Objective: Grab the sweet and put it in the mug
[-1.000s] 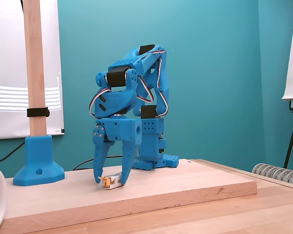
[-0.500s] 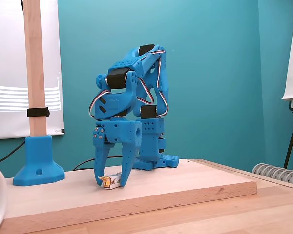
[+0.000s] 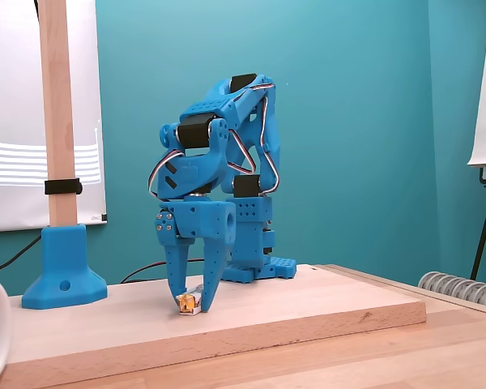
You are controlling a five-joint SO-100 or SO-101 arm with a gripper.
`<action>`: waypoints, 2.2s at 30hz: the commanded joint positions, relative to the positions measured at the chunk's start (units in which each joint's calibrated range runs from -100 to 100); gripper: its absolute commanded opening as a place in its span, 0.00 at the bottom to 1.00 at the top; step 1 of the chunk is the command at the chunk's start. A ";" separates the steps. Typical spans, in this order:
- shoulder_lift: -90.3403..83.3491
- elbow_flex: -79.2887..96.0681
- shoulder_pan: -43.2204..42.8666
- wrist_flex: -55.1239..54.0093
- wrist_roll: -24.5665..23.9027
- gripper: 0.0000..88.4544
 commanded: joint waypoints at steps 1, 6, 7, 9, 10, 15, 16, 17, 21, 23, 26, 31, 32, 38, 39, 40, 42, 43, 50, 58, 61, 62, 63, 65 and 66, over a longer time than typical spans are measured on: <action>-0.77 -0.21 -0.24 -0.40 0.05 0.05; -0.77 -0.21 -0.24 -0.40 0.05 0.05; -0.68 -0.21 -0.24 -0.40 0.05 0.05; -0.77 -0.30 -0.24 -0.40 0.05 0.05; -0.77 -0.30 -0.24 -0.40 0.05 0.05; -0.59 -0.30 -0.32 -0.40 0.05 0.05; -0.59 -0.21 -0.32 -0.40 0.05 0.05; -0.59 -0.21 -0.32 -0.40 0.05 0.05; -0.68 -0.21 -0.32 -0.40 0.05 0.05; -0.85 -0.21 -0.32 -0.40 0.05 0.05; -0.94 -0.30 -0.32 -0.40 0.05 0.05; -1.28 -0.30 -0.24 -0.40 0.05 0.05; -1.45 -0.30 -0.17 -0.40 0.05 0.05; -1.63 -1.82 0.34 -0.32 0.05 0.05; -1.63 -2.53 0.41 -0.32 0.05 0.05; -1.63 -3.42 0.41 -0.32 0.05 0.05; -1.63 -5.74 0.34 -0.32 0.05 0.05; -1.71 -6.81 0.34 -0.32 0.05 0.05; -12.04 -12.52 -0.03 -0.32 0.05 0.06; -28.39 -12.43 0.19 -0.32 0.10 0.06; -28.65 -12.43 0.56 -0.32 0.10 0.06; -28.65 -12.52 0.56 -0.40 0.10 0.06; -28.73 -12.79 0.56 -0.40 0.10 0.06; -28.73 -13.59 0.56 -0.40 0.10 0.06; -28.82 -13.68 0.56 -0.56 0.10 0.06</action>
